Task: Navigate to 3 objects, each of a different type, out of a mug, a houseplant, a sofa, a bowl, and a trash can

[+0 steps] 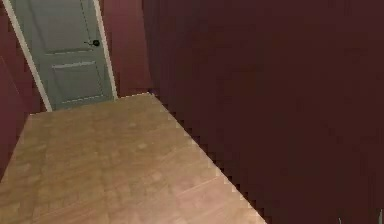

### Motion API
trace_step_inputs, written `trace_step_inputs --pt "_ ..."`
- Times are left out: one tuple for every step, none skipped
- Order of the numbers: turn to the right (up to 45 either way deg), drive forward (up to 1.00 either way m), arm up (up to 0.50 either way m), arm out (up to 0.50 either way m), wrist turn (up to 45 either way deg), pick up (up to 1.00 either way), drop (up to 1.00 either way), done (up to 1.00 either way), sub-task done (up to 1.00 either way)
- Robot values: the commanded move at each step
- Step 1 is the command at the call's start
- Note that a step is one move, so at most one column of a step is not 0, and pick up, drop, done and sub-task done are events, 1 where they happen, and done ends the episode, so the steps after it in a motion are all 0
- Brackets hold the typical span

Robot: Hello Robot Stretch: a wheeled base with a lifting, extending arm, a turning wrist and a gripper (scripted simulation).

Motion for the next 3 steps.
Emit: trace_step_inputs --pt "-45.0 0.00 0.00 0.00 0.0 0.00 0.00 0.00 0.00" --pt "-9.0 0.00 0.00 0.00 0.0 0.00 0.00 0.00 0.00" --pt "0.0 0.85 0.00 0.00 0.0 0.00 0.00 0.00 0.00"
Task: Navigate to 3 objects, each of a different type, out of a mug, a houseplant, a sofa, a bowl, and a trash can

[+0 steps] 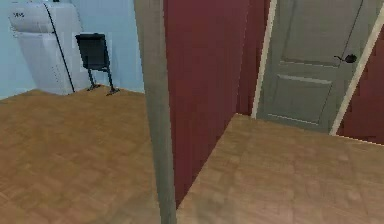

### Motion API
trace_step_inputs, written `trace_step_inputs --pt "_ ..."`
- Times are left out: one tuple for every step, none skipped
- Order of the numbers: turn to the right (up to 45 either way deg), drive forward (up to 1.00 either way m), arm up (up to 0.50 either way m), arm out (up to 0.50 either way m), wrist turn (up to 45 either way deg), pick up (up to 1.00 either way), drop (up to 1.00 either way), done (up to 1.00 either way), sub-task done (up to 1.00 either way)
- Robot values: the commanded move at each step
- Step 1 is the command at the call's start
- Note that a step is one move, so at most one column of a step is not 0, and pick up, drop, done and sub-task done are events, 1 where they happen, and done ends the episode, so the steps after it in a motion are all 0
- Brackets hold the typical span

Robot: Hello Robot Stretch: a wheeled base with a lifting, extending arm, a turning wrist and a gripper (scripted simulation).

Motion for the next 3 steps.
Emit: trace_step_inputs --pt "-33.0 0.00 0.00 0.00 0.0 0.00 0.00 0.00 0.00" --pt "0.0 0.15 0.00 0.00 0.0 0.00 0.00 0.00 0.00" --pt "-3.0 0.00 0.00 0.00 0.0 0.00 0.00 0.00 0.00"
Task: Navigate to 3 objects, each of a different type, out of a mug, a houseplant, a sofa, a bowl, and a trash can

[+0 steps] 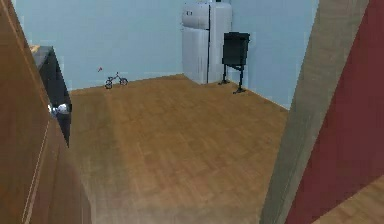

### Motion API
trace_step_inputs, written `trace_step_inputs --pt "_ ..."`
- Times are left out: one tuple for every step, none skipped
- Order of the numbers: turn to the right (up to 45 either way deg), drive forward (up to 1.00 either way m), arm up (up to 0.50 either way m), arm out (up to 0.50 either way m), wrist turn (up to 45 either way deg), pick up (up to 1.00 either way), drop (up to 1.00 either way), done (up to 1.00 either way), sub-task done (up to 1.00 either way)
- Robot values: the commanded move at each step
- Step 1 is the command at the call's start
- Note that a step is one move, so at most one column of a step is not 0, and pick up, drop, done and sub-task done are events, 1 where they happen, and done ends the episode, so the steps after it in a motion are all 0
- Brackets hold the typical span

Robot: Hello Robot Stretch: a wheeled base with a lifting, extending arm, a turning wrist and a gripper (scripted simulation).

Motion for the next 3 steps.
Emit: trace_step_inputs --pt "0.0 0.70 0.00 0.00 0.0 0.00 0.00 0.00 0.00" --pt "3.0 0.00 0.00 0.00 0.0 0.00 0.00 0.00 0.00" --pt "0.0 1.00 0.00 0.00 0.0 0.00 0.00 0.00 0.00"
